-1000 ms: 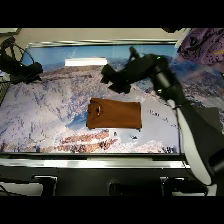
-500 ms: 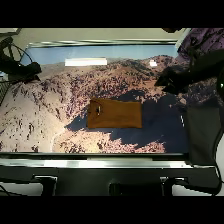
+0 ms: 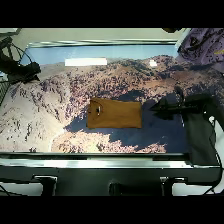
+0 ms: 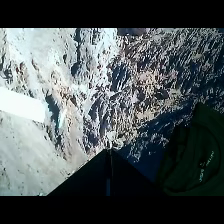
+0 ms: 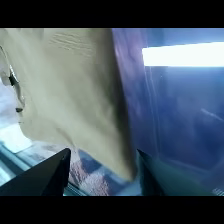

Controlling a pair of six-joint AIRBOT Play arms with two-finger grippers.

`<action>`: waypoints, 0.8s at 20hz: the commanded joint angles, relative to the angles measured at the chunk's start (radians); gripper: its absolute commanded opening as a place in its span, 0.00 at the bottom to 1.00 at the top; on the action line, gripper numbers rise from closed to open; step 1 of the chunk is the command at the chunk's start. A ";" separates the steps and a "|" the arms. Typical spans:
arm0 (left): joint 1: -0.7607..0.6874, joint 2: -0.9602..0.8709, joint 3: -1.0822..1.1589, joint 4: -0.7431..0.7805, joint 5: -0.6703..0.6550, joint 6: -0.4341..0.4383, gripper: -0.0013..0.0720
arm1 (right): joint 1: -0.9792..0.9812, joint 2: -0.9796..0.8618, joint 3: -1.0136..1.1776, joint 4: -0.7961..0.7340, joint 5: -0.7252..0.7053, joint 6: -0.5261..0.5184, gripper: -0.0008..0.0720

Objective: Fold the clothes and pants, and hang the long-sleeved shirts on hangers.

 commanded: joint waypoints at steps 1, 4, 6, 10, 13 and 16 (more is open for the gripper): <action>0.000 0.000 0.000 -0.001 -0.001 0.000 0.05 | -0.005 -0.063 -0.047 0.121 0.051 -0.108 0.65; 0.000 0.000 0.000 -0.001 -0.001 0.000 0.05 | 0.017 -0.089 -0.047 0.142 0.058 -0.128 0.65; 0.000 0.000 0.000 0.000 -0.001 0.000 0.05 | 0.072 -0.101 -0.047 0.139 0.075 -0.145 0.65; 0.000 0.000 0.000 0.000 -0.001 0.000 0.05 | 0.185 -0.112 -0.047 0.136 0.193 -0.130 0.56; 0.000 0.000 0.000 0.000 -0.001 0.000 0.05 | 0.224 -0.112 -0.047 0.135 0.210 -0.113 0.37; 0.000 0.000 0.000 0.000 -0.001 0.000 0.05 | 0.230 -0.111 -0.046 0.142 0.206 -0.087 0.05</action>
